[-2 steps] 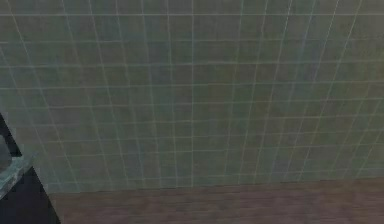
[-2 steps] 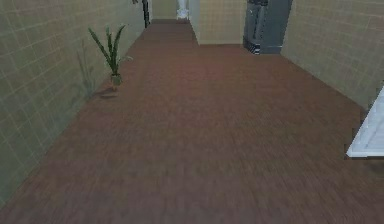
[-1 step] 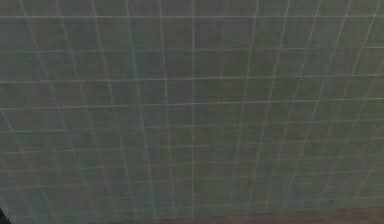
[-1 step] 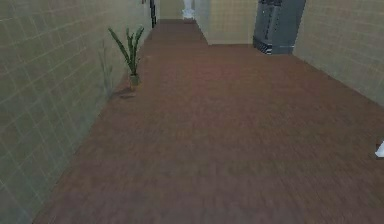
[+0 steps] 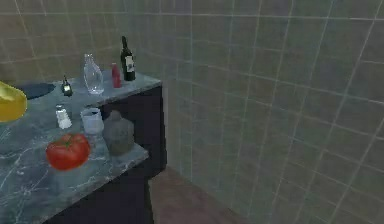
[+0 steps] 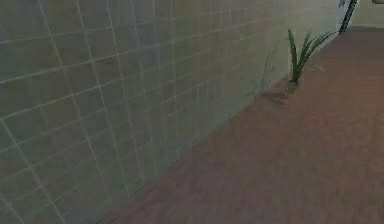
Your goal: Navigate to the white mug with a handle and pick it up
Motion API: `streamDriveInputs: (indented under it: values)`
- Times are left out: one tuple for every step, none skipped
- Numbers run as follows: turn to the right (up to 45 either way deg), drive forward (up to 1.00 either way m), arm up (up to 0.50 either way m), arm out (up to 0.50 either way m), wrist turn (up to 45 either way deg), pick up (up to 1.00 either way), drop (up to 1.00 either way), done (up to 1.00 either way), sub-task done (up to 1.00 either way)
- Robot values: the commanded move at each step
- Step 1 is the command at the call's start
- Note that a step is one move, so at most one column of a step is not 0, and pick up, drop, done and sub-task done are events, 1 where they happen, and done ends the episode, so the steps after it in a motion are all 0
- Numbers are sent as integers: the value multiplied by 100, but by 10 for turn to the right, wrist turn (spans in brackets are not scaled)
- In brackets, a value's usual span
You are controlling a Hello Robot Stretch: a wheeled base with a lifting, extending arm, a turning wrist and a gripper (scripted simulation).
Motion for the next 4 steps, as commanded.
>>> streamDriveInputs:
  values:
    - [-450, 0, 0, 0, 0, 0, 0, 0, 0]
    - [-450, 0, 0, 0, 0, 0, 0, 0, 0]
    - [-240, 0, 0, 0, 0, 0, 0, 0, 0]
    - [450, 0, 0, 0, 0, 0, 0, 0, 0]
